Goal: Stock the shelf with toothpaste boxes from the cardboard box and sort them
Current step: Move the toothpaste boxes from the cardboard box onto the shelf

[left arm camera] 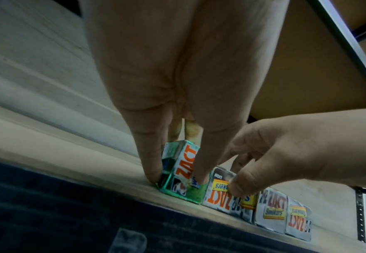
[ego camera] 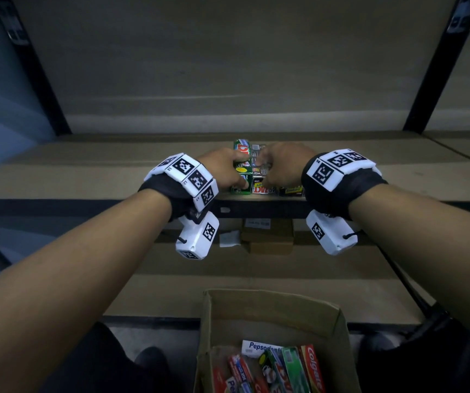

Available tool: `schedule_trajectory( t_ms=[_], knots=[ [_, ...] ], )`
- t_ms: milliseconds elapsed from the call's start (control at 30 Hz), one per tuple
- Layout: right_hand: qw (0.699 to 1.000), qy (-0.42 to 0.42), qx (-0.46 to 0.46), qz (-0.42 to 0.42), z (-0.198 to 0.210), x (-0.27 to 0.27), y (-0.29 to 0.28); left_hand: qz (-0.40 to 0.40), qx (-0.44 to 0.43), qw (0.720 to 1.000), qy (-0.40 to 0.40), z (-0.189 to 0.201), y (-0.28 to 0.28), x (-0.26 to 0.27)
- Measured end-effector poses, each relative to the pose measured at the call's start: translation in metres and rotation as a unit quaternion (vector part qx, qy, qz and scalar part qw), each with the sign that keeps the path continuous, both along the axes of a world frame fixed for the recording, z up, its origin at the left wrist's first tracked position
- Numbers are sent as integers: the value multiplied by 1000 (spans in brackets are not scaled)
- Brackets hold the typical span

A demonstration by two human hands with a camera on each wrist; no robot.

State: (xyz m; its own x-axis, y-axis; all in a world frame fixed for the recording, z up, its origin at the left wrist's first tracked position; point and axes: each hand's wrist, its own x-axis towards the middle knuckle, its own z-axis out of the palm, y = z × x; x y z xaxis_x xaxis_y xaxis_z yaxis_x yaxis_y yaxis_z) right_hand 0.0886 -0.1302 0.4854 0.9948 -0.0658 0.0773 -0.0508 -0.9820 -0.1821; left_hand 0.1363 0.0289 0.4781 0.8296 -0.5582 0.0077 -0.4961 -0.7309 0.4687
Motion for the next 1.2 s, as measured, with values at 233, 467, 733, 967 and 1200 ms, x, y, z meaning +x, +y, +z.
schedule_trajectory(
  t_ms=[233, 467, 733, 967, 1200],
  knots=[
    [998, -7, -59, 12, 0, -8, 2, 14, -36, 999, 7, -5, 1, -6],
    [1000, -7, -10, 9, -1, -29, 1, 27, -64, 998, 7, -3, 4, -25],
    [998, -36, 58, 11, 6, -55, 1, 16, -124, 992, 30, 6, 8, -49],
    [990, -7, 143, -8, -5, -75, -4, 5, -170, 979, 108, -3, 0, -67],
    [978, 92, 187, -25, -49, -82, -21, 11, -159, 974, 162, -49, -16, -80]
  ],
)
